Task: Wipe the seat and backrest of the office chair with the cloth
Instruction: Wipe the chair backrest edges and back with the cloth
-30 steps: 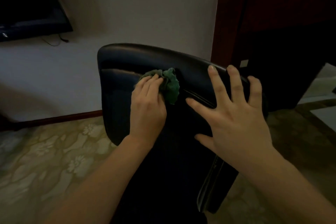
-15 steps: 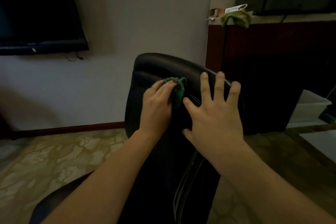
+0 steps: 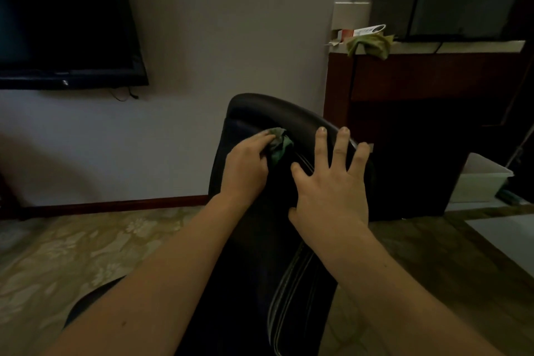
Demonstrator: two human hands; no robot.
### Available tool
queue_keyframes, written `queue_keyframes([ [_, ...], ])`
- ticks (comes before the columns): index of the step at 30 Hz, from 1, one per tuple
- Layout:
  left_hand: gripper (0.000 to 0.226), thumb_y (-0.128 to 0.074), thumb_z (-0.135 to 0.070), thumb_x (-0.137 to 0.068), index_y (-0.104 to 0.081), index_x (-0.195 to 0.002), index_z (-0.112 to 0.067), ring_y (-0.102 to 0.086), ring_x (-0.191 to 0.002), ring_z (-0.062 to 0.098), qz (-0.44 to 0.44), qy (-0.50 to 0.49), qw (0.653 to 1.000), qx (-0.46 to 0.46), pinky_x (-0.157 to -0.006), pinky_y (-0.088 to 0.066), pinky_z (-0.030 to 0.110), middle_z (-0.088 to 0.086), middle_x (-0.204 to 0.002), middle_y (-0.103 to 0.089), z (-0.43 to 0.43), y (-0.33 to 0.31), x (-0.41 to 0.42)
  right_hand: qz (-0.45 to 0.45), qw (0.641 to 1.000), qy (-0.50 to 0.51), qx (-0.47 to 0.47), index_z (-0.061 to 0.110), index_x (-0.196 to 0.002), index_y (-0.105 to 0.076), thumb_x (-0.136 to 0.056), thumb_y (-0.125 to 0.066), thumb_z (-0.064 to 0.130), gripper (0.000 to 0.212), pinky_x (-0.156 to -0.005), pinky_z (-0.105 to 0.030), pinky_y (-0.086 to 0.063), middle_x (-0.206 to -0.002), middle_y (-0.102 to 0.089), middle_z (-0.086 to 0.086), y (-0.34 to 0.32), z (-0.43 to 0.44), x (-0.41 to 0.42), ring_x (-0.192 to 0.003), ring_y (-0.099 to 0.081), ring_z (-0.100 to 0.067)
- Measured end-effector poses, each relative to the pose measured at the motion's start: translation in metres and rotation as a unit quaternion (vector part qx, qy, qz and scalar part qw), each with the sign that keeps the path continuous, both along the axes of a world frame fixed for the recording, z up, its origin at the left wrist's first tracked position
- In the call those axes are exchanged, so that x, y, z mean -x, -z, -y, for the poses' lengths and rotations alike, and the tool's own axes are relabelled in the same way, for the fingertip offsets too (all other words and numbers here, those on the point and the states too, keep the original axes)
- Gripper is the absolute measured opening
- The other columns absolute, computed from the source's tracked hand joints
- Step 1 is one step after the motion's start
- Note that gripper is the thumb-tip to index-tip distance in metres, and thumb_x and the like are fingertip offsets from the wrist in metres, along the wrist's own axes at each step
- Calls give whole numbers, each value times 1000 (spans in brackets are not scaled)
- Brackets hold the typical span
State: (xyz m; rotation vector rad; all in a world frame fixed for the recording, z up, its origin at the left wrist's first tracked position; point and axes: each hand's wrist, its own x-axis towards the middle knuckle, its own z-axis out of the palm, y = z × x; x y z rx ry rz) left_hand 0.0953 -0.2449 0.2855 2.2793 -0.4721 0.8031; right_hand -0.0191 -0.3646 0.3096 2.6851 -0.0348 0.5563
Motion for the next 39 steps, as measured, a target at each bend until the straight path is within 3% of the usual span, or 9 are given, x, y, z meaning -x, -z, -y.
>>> queue_keyframes([
  [3, 45, -54, -5, -96, -60, -138, -19, -36, -146, 22, -19, 0, 1000, -15, -121, -28, 43, 0, -147, -55, -5, 0, -8, 0, 1000, 4, 3, 35, -152, -27, -93, -47, 60, 67, -107, -72, 3, -159, 18, -29, 0, -1, -1, -140, 17, -59],
  [7, 53, -52, -17, -99, -43, -150, -23, -20, -151, 25, -29, -77, 991, -110, -120, -19, 49, -3, -156, -43, 7, 3, -3, 5, 1000, 8, 9, 35, -153, -25, -93, -45, 62, 69, -109, -71, 1, -159, 17, -29, 2, 1, -1, -141, 16, -58],
  [14, 44, -51, -5, -98, -58, -140, -15, -50, -134, 23, -28, -29, 999, 9, -115, -37, 37, 4, -142, -59, 21, 2, -2, 3, 1000, 13, 12, 35, -152, -25, -92, -45, 62, 68, -108, -72, 0, -159, 16, -29, 3, 3, -3, -141, 15, -59],
  [21, 43, -52, -6, -99, -56, -141, -15, -48, -134, 20, 1, 29, 999, -12, -115, -36, 36, 3, -142, -59, 12, 6, 11, 5, 1000, -1, 16, 39, -150, -27, -91, -46, 66, 68, -109, -71, -2, -161, 14, -27, 3, 5, 5, -142, 13, -58],
  [28, 41, -49, -5, -100, -58, -139, -16, -50, -132, 21, -34, -10, 999, 35, -111, -38, 32, 3, -140, -60, 21, 0, -2, -15, 999, -22, 24, 41, -145, -37, -91, -47, 63, 58, -110, -70, -2, -161, 13, -26, -1, 12, 10, -142, 13, -57],
  [35, 42, -50, -5, -100, -58, -139, -16, -48, -130, 17, 9, -1, 999, 44, -107, -31, 22, 1, -141, -60, 29, 22, 38, -17, 999, -32, 26, 40, -138, -47, -92, -46, 63, 52, -110, -71, -3, -162, 11, -24, -3, 12, 18, -143, 13, -57],
  [39, 43, -54, -6, -98, -57, -140, -16, -51, -129, 20, 20, 15, 1000, -18, -110, -36, 29, 2, -140, -61, 15, 16, 35, -17, 999, -31, 27, 39, -142, -45, -92, -45, 62, 54, -111, -71, -2, -162, 11, -24, -3, 7, 27, -143, 14, -56],
])
